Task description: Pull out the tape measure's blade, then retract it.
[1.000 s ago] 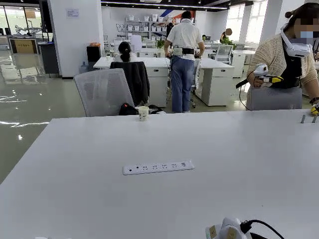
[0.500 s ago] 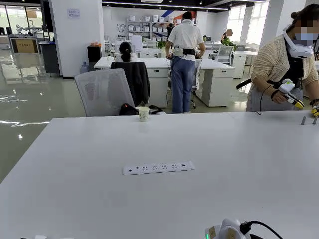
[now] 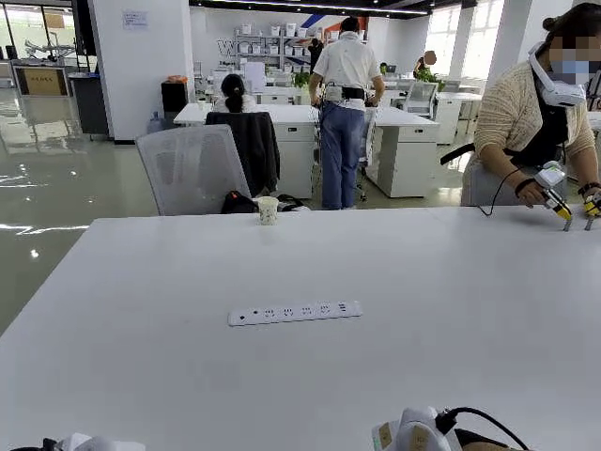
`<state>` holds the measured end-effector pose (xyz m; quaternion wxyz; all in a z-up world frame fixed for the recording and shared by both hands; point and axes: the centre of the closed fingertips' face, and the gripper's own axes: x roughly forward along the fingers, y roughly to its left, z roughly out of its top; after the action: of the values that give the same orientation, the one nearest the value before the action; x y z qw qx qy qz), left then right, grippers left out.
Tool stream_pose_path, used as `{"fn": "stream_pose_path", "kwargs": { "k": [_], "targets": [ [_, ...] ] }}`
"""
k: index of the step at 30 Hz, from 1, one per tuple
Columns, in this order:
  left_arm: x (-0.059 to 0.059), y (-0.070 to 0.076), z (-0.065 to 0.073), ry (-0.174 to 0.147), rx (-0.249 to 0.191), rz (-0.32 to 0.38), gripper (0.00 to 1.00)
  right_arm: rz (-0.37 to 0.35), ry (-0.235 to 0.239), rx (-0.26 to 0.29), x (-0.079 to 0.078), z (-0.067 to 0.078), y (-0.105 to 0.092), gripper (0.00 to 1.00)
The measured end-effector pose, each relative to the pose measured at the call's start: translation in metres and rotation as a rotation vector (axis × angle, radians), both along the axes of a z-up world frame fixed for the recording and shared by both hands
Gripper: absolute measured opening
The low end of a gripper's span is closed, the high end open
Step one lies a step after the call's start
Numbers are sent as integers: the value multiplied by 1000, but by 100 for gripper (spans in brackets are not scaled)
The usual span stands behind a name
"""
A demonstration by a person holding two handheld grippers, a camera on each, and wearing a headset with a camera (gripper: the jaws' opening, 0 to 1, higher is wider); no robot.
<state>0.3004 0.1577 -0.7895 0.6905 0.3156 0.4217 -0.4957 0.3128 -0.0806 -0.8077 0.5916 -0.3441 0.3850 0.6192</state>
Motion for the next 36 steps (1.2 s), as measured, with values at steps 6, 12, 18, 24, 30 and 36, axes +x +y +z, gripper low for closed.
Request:
{"fn": "stream_pose_path", "kwargs": {
  "k": [6,12,18,24,30,36],
  "targets": [
    [-2,-1,2,27,-18,12,51,10,-10,-22,0,0,-1,13],
    [-1,3,6,30,-24,35,58,6,-20,-25,0,0,-1,15],
    [1,5,10,55,-45,88,65,-44,-10,-24,0,2,-3,20],
    [-2,2,12,69,-70,109,74,-97,8,-14,-3,3,-8,29],
    [-9,-2,11,102,-89,118,83,-120,23,24,-8,7,-7,44],
    [-14,-2,9,126,-98,147,89,-157,21,11,-8,6,-13,54]
  ]
}}
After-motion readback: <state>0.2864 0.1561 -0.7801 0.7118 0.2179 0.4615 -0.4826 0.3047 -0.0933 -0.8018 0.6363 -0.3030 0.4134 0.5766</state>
